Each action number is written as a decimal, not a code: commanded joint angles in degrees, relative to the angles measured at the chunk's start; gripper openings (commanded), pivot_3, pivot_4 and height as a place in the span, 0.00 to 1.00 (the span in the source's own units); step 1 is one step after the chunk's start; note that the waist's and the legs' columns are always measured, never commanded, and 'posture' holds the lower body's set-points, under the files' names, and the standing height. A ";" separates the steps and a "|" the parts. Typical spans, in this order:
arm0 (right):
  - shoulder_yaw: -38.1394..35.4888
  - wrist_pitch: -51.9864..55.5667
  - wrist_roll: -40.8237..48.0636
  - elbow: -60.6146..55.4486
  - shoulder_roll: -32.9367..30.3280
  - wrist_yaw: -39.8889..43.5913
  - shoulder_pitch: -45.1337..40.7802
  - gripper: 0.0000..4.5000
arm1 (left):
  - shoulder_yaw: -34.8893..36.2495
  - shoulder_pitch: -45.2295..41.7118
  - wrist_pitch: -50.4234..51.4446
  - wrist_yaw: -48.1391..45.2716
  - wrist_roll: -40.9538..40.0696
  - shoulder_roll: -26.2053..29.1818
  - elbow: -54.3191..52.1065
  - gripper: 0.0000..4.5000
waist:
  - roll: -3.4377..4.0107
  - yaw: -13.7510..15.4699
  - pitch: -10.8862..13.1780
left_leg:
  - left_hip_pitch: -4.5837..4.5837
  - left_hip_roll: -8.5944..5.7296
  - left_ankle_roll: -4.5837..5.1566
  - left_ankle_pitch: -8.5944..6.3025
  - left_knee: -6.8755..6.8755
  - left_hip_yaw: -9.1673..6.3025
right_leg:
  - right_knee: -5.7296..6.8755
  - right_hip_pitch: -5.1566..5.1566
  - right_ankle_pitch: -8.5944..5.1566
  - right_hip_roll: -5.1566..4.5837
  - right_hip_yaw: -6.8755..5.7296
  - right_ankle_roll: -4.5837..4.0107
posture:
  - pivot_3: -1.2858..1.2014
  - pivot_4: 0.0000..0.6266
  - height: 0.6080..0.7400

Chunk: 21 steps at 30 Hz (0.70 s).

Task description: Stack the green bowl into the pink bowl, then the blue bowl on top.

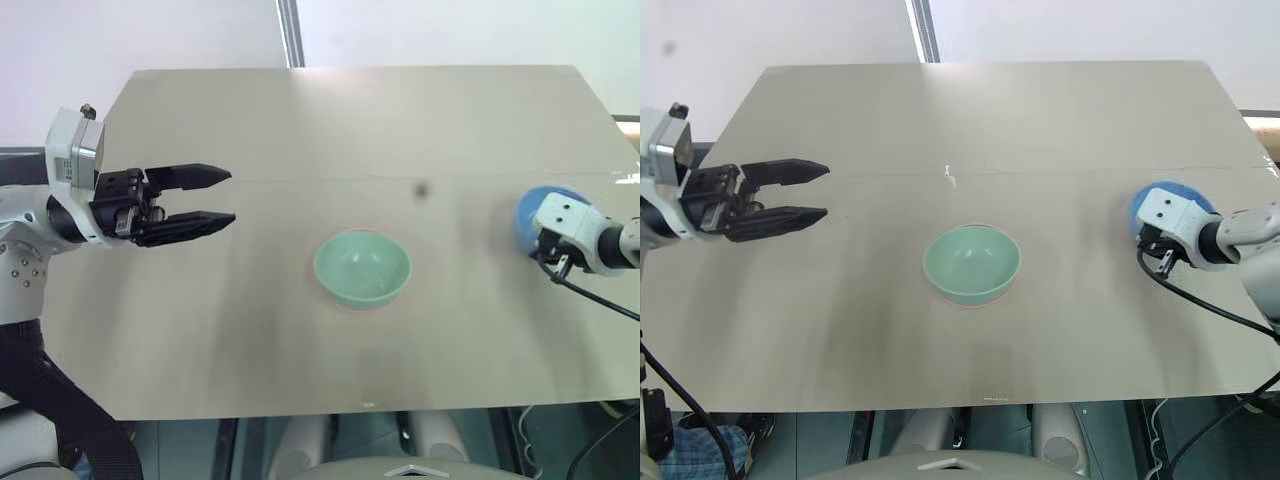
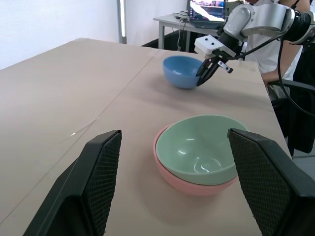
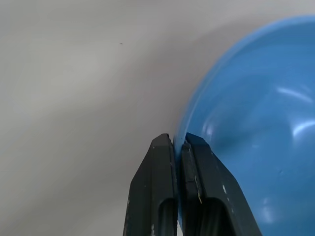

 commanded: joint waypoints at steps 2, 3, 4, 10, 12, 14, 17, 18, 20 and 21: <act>-0.57 -1.77 0.75 -1.58 -1.27 0.89 -0.69 0.01 | 1.17 -1.05 -0.96 -0.69 -0.52 0.52 -0.19 0.81 | 0.00 0.00 0.00 | 0.00 0.00 0.00 0.00 0.00 0.00 | 0.00 0.00 0.00 0.00 0.00 0.00 | 0.52 0.24 1.00; -0.76 -3.35 0.90 -1.80 -0.19 0.35 -1.68 0.01 | 1.14 -1.15 -0.92 -0.70 -0.50 0.51 -0.09 0.81 | 0.00 -0.04 0.00 | 0.01 0.00 0.00 0.00 0.00 0.00 | 0.00 0.00 0.00 0.00 0.00 0.00 | 0.52 0.24 1.00; -1.18 -5.59 1.16 -2.15 1.21 -0.38 -2.73 0.01 | 1.12 -1.21 -0.92 -0.71 -0.47 0.50 -0.03 0.81 | 0.00 -0.08 0.00 | 0.01 0.00 0.00 0.00 0.00 0.00 | 0.00 0.00 0.00 0.00 0.00 0.00 | 0.52 0.24 1.00; -5.54 -20.16 10.64 -11.64 15.33 -2.09 -11.13 0.01 | 0.66 -1.79 -1.11 -0.89 -0.23 0.28 0.47 0.81 | 0.01 -1.14 0.00 | 0.06 0.08 -0.01 0.00 0.01 0.05 | 0.19 -0.07 0.00 0.05 0.08 0.00 | 0.52 0.24 1.00; -5.04 -21.05 12.70 -14.05 18.42 -2.36 -12.84 0.01 | 0.39 -2.05 -1.19 -0.94 -0.11 0.13 0.61 0.81 | -0.01 -1.11 0.00 | 0.05 0.11 -0.01 0.00 0.01 0.00 | 0.18 -0.06 0.00 0.04 0.05 0.00 | 0.52 0.24 1.00; -4.59 -21.81 15.79 -16.57 21.01 -1.98 -13.37 0.01 | 0.07 -2.32 -1.31 -1.00 -0.04 0.02 0.76 0.81 | -0.07 -0.80 -0.04 | 0.01 0.07 -0.01 0.00 0.05 -0.07 | 0.09 -0.01 0.00 -0.04 -0.03 0.00 | 0.52 0.24 1.00; -2.91 -22.88 18.88 -19.79 22.76 -0.71 -12.79 0.01 | -0.53 -2.96 -1.52 -1.15 0.13 -0.09 1.22 0.81 | -0.11 -0.40 -0.06 | -0.01 0.03 0.00 0.00 0.09 -0.21 | -0.09 0.12 0.00 -0.08 -0.20 0.01 | 0.52 0.24 1.00; -1.72 -22.48 19.48 -20.88 22.71 -0.05 -12.60 0.01 | -0.77 -3.19 -1.58 -1.28 0.22 -0.11 1.37 0.81 | -0.11 -0.29 -0.06 | -0.01 0.02 -0.01 0.00 0.09 -0.24 | -0.08 0.12 0.00 -0.08 -0.22 0.01 | 0.52 0.24 1.00; 0.77 -22.20 19.05 -21.44 22.77 0.32 -12.63 0.01 | -1.12 -3.63 -1.61 -1.44 0.38 -0.17 1.62 0.81 | -0.10 -0.21 -0.06 | 0.00 0.02 -0.01 0.00 0.08 -0.27 | -0.07 0.12 0.00 -0.06 -0.28 0.01 | 0.52 0.24 1.00; 2.29 -22.23 18.41 -21.56 22.64 0.67 -12.56 0.01 | -1.26 -3.87 -1.63 -1.53 0.46 -0.20 1.77 0.81 | -0.10 -0.20 -0.06 | 0.02 -0.01 -0.01 0.00 0.08 -0.27 | -0.04 0.13 0.00 -0.05 -0.27 0.00 | 0.52 0.24 1.00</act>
